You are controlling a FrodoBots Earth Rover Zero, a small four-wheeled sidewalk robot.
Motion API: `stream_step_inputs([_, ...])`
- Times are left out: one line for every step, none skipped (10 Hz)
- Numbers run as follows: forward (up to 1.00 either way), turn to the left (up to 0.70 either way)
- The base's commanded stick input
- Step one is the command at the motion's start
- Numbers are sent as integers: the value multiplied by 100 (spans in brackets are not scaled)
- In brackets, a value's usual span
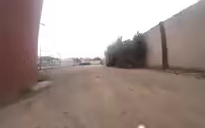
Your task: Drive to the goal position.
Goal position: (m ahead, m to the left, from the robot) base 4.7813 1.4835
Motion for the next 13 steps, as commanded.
stream_step_inputs([100, 0])
stream_step_inputs([100, 0])
stream_step_inputs([100, 0])
stream_step_inputs([100, 0])
stream_step_inputs([100, 0])
stream_step_inputs([100, 0])
stream_step_inputs([100, 0])
stream_step_inputs([100, 0])
stream_step_inputs([100, 0])
stream_step_inputs([100, 0])
stream_step_inputs([100, 0])
stream_step_inputs([100, 0])
stream_step_inputs([100, 0])
